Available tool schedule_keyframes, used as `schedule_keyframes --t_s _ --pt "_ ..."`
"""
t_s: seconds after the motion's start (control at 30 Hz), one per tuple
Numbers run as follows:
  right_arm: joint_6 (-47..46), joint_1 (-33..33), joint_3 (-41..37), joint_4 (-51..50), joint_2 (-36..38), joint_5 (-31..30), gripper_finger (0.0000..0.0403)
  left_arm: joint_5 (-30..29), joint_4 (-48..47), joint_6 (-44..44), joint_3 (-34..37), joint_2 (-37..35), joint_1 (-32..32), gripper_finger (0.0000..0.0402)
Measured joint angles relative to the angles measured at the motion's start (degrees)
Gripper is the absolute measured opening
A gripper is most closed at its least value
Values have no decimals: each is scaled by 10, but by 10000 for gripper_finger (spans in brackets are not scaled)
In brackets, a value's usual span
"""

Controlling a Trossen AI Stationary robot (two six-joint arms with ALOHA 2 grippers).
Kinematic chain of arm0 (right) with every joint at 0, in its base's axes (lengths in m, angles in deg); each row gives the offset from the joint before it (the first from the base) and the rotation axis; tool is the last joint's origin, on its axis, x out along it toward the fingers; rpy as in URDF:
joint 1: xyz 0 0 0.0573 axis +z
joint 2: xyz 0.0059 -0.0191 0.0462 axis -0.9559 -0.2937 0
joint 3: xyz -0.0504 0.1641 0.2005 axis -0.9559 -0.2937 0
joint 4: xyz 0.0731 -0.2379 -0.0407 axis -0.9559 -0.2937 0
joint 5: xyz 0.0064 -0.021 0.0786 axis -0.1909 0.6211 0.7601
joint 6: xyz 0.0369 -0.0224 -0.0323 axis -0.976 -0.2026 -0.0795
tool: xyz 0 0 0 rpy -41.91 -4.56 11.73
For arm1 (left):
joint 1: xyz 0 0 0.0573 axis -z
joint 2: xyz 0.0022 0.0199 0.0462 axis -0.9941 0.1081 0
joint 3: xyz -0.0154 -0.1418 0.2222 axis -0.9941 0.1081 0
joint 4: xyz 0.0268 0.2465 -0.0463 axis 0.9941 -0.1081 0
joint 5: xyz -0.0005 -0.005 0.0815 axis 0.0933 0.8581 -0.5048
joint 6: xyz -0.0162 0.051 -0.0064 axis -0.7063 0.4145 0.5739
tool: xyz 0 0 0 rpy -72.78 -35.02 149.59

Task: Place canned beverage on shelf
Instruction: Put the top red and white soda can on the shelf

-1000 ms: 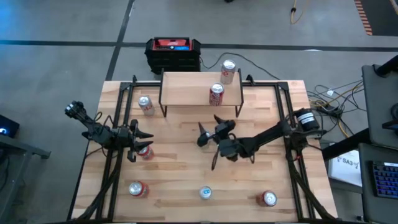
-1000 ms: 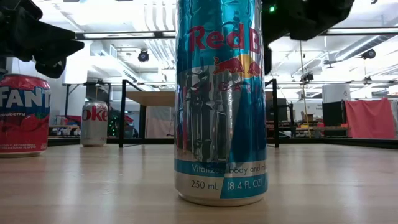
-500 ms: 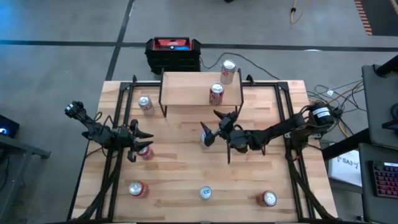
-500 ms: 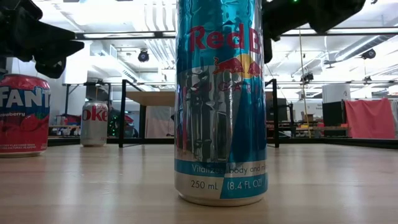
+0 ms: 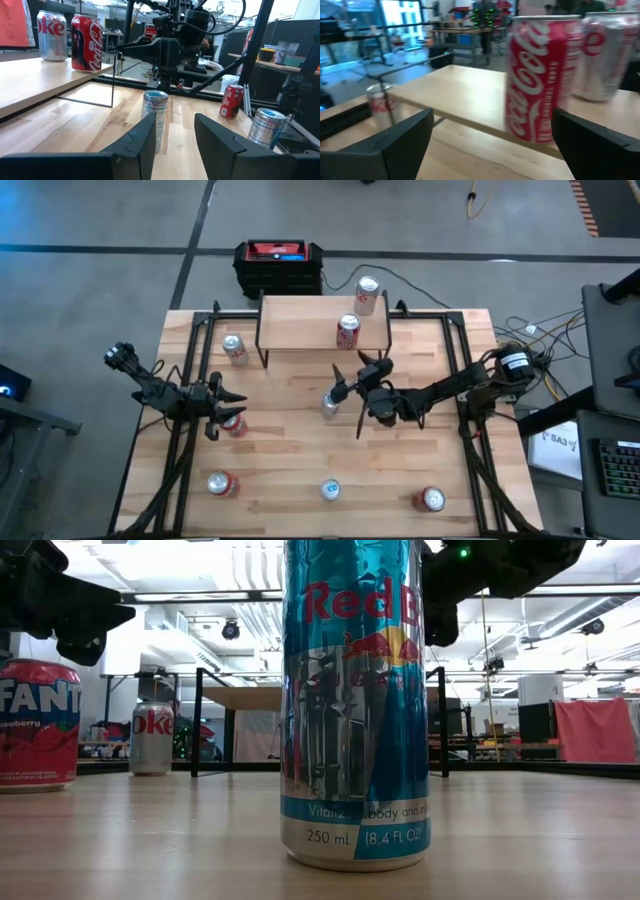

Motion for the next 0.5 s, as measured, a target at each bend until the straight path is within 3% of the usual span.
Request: schedule_keyframes --t_s 0.5 --pt "-29 -21 0 0 0 -13 394 0 0 0 0 0 0 118"
